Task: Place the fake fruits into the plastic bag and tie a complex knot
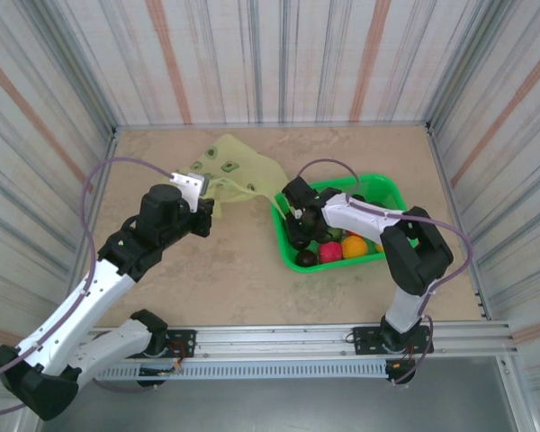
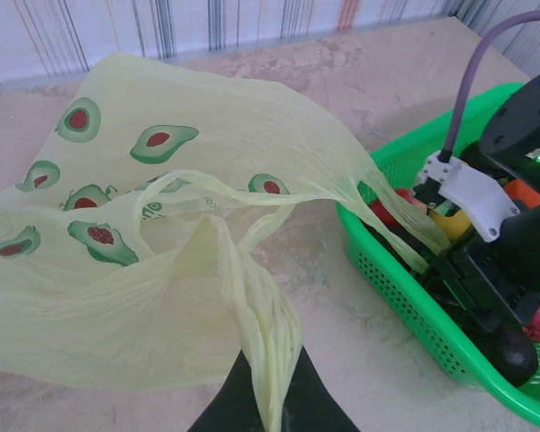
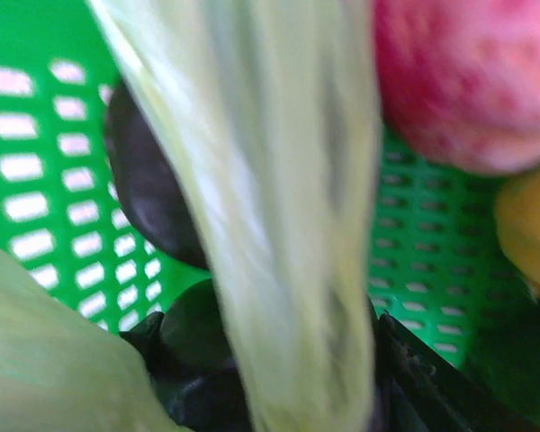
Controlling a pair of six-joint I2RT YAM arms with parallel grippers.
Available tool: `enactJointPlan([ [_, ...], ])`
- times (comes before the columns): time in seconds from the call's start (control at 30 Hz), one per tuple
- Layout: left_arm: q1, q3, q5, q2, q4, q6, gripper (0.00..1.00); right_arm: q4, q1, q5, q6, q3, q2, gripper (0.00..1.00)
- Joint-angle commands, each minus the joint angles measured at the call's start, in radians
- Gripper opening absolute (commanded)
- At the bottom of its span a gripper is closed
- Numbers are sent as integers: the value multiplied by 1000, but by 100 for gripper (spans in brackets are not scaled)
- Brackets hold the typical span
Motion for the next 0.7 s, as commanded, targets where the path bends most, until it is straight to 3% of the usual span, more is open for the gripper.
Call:
enactJointPlan([
  [0.0,3,-14,-10,-6,22,9,0,-25,-30,-18,3,-37,-101,54],
  [0.4,4,-18,-5,0,26,-6,0,-164,-35,-24,7,-37,-371,54],
  [0.57,4,-20,30,-4,31,11,0,-155,-14,-183,-56,9,-453,53],
  [0.67,4,-16,51,-8,25,14,0,-139,8,-218,-58,55,-467,51],
])
